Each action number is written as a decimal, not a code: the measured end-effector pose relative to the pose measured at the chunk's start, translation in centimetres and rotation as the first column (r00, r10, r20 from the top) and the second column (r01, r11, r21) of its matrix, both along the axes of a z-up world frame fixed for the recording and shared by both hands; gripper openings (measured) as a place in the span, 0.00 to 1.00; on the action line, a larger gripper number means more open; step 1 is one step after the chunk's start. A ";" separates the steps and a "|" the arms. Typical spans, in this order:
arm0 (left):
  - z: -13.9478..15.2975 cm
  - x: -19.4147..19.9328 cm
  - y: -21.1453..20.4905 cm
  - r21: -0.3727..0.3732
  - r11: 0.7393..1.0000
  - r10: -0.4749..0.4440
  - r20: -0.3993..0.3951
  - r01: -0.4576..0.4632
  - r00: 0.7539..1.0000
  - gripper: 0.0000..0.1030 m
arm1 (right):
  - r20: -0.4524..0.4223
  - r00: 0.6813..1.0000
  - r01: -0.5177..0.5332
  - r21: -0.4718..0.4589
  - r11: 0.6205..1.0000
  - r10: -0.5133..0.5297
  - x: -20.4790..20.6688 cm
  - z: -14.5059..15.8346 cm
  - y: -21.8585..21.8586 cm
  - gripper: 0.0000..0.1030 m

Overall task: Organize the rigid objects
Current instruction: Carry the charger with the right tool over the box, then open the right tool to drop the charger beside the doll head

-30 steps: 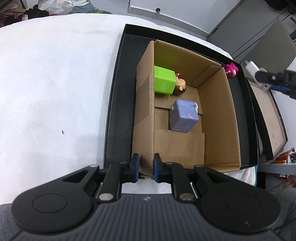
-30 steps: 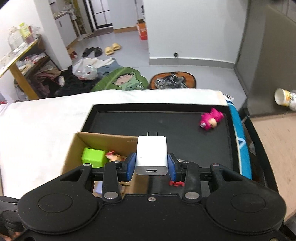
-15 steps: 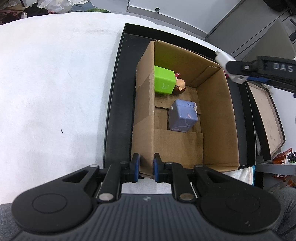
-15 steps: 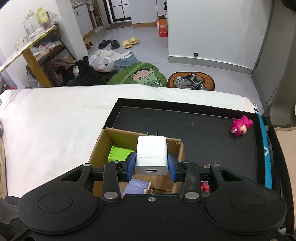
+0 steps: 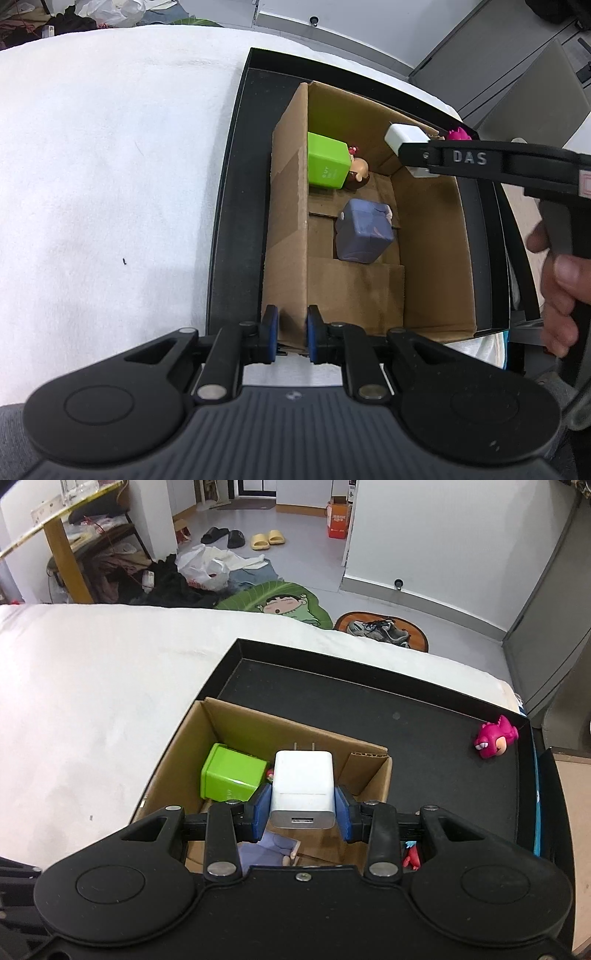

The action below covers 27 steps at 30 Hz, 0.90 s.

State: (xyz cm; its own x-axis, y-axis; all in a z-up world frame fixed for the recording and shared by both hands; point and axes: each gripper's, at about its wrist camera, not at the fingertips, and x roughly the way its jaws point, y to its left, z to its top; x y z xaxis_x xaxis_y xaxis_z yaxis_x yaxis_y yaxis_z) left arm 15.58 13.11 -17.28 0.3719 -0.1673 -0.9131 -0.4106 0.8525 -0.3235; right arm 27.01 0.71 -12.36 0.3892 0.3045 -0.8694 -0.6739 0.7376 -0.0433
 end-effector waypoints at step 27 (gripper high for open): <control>0.0 0.6 -0.9 0.057 0.998 -0.019 -0.021 0.020 1.000 0.15 | -0.024 0.994 0.108 0.153 0.982 -0.105 1.9 2.5 -8.3 0.41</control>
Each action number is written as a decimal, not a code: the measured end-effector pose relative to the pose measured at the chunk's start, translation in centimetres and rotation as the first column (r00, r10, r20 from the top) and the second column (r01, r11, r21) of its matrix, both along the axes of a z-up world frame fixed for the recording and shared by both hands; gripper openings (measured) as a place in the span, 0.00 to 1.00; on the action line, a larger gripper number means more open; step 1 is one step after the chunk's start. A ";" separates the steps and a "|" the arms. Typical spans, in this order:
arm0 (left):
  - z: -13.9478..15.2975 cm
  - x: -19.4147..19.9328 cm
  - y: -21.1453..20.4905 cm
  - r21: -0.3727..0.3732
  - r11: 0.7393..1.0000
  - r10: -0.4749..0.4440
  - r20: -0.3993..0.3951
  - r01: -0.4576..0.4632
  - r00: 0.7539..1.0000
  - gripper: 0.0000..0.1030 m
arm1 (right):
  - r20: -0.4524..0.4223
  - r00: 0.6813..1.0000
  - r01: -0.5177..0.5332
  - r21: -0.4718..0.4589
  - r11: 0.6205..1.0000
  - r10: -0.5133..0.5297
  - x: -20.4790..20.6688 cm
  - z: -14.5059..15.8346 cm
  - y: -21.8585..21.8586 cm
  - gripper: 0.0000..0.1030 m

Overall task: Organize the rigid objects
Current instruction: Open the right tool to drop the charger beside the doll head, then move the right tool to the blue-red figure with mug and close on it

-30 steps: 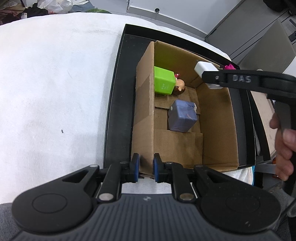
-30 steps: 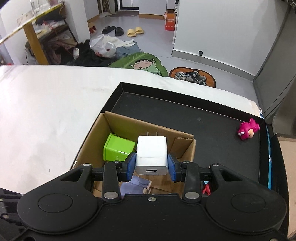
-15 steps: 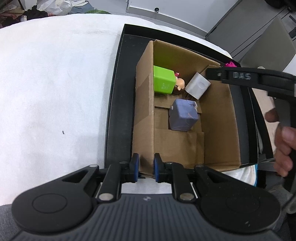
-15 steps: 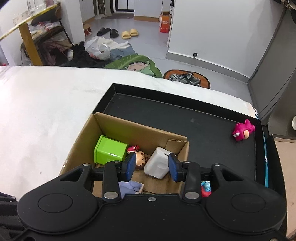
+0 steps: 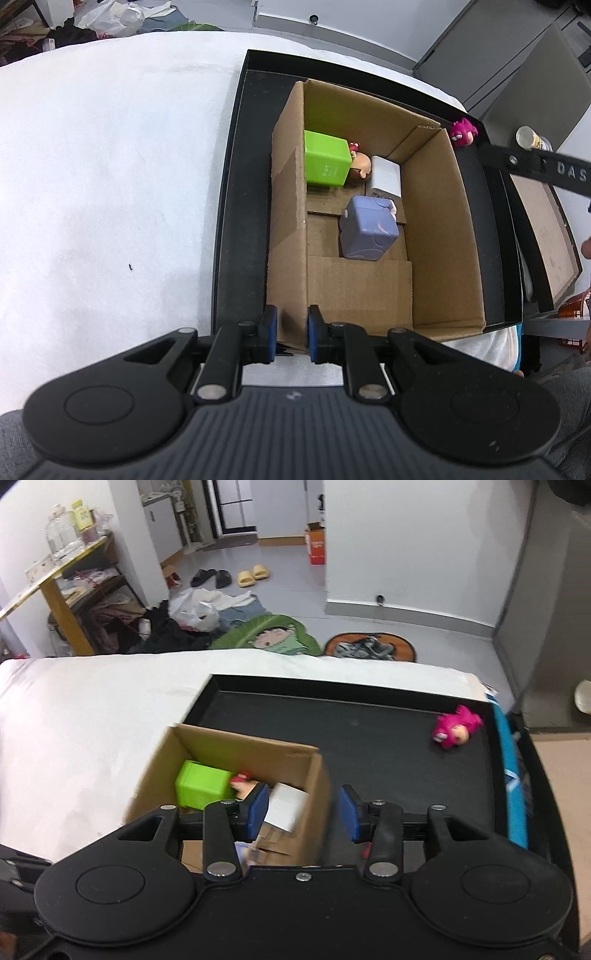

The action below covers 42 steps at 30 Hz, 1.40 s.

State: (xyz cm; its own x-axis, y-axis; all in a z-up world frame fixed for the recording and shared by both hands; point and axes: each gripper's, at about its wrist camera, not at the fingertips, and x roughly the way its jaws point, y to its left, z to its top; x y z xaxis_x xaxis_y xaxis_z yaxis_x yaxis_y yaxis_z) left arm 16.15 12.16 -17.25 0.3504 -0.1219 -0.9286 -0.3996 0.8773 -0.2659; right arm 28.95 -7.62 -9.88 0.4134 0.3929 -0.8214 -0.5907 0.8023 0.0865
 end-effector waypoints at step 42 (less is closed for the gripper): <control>0.1 -0.2 0.1 -0.001 1.000 0.019 -0.001 -0.019 1.000 0.15 | -0.264 0.944 0.195 -0.038 0.980 -0.198 6.5 -10.8 -3.6 0.44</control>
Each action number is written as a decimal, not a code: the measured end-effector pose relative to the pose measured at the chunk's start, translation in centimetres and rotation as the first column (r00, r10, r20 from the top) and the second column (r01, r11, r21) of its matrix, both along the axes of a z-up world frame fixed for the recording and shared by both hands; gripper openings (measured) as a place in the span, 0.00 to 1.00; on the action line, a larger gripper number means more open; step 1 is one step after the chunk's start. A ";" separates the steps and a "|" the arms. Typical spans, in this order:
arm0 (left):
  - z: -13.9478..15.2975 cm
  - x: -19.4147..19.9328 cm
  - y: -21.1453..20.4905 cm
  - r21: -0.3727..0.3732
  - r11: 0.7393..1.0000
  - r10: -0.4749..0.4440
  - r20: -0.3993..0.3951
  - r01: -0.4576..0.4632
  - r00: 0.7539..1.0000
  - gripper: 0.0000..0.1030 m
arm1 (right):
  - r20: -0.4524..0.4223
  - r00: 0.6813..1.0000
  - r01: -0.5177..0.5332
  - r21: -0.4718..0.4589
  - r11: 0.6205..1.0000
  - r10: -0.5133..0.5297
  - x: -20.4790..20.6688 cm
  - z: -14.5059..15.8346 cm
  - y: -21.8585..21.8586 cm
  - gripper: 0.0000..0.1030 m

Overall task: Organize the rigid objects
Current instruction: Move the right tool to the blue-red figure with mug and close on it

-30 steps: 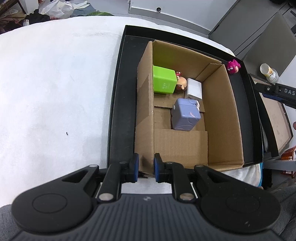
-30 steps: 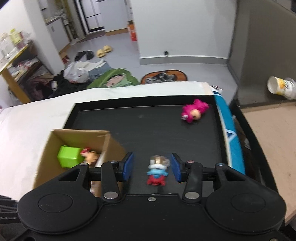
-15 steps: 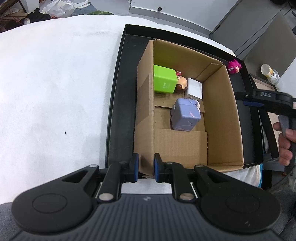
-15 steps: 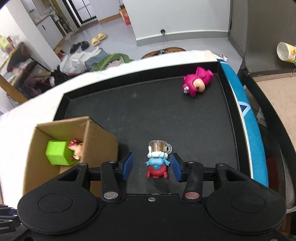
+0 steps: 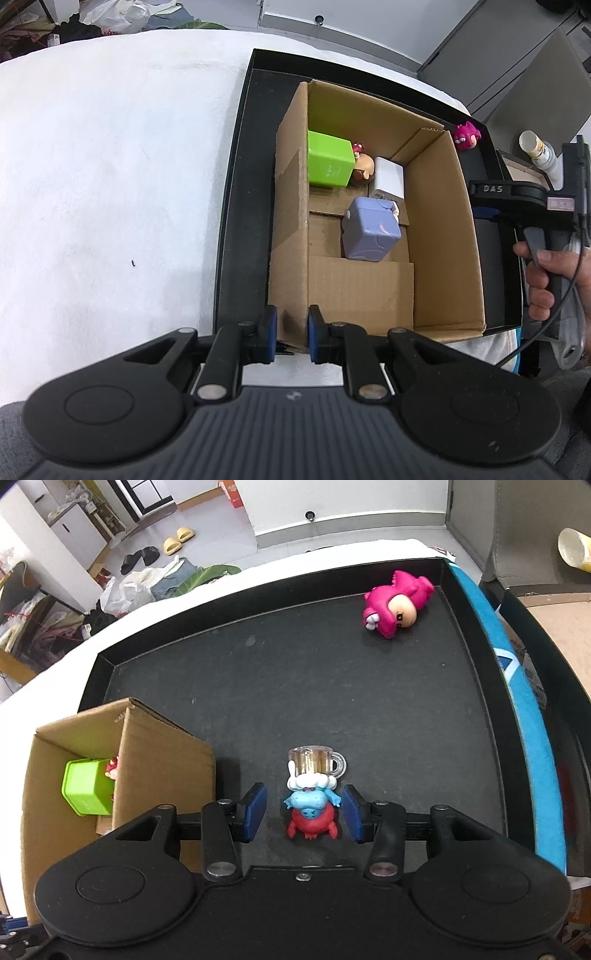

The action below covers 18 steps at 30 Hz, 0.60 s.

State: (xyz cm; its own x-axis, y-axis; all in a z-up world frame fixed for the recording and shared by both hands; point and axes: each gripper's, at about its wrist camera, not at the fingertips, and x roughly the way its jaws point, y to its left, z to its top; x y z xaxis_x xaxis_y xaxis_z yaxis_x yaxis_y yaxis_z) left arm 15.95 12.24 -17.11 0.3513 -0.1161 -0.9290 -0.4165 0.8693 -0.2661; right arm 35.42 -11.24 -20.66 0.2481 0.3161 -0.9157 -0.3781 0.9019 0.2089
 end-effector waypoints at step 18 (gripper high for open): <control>0.1 0.1 0.0 0.003 1.000 -0.005 -0.003 0.005 1.000 0.15 | 0.061 0.995 -0.067 -0.135 0.989 0.076 -0.6 -1.1 1.9 0.44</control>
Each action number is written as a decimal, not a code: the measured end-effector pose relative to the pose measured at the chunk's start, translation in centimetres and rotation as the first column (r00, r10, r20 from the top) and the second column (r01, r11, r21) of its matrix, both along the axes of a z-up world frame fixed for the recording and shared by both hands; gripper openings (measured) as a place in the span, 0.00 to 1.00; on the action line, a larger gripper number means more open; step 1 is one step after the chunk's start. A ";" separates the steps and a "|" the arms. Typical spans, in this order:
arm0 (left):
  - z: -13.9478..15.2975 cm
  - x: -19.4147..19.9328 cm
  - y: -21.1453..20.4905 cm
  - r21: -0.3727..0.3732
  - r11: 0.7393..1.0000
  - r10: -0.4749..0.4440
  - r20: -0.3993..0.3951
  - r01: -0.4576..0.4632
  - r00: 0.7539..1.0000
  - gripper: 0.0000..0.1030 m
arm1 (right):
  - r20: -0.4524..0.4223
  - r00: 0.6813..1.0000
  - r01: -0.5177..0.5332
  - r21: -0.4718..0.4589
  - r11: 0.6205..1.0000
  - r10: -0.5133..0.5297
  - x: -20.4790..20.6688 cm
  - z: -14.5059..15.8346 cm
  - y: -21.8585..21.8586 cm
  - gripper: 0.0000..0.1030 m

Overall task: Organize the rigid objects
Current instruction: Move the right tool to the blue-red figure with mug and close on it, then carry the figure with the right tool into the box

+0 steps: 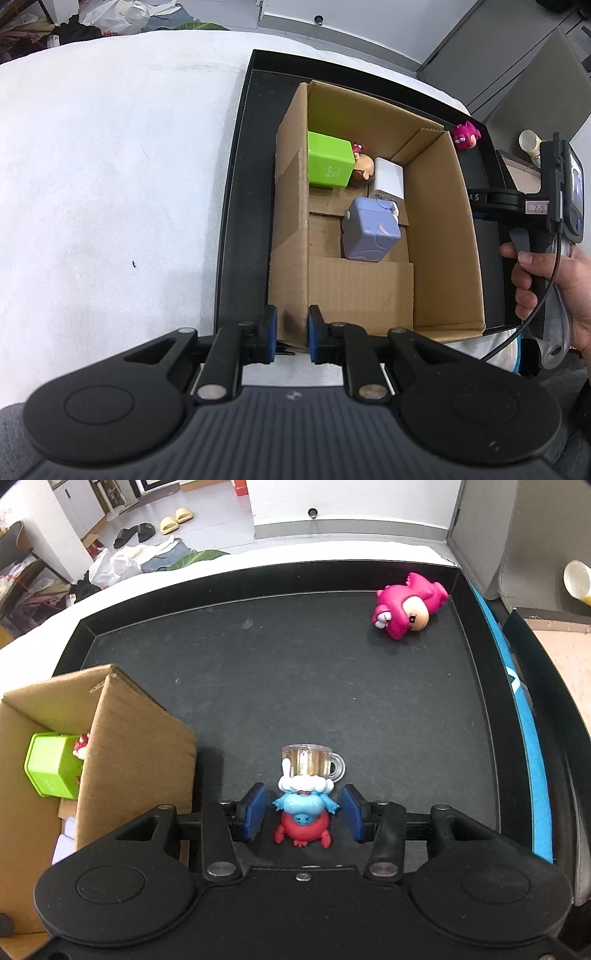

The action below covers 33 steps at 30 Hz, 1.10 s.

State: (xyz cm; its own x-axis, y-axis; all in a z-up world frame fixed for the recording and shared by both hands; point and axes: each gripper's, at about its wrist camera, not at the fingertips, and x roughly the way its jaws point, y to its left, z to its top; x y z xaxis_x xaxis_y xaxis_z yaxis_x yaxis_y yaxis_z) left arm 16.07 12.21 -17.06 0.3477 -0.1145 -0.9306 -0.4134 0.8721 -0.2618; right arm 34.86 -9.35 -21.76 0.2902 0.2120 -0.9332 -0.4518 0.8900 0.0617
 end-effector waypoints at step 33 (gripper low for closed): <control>-0.1 0.0 0.2 -0.019 1.000 0.009 0.000 -0.009 1.000 0.15 | 0.102 0.991 -0.089 0.055 0.995 0.083 -3.3 10.4 -0.3 0.37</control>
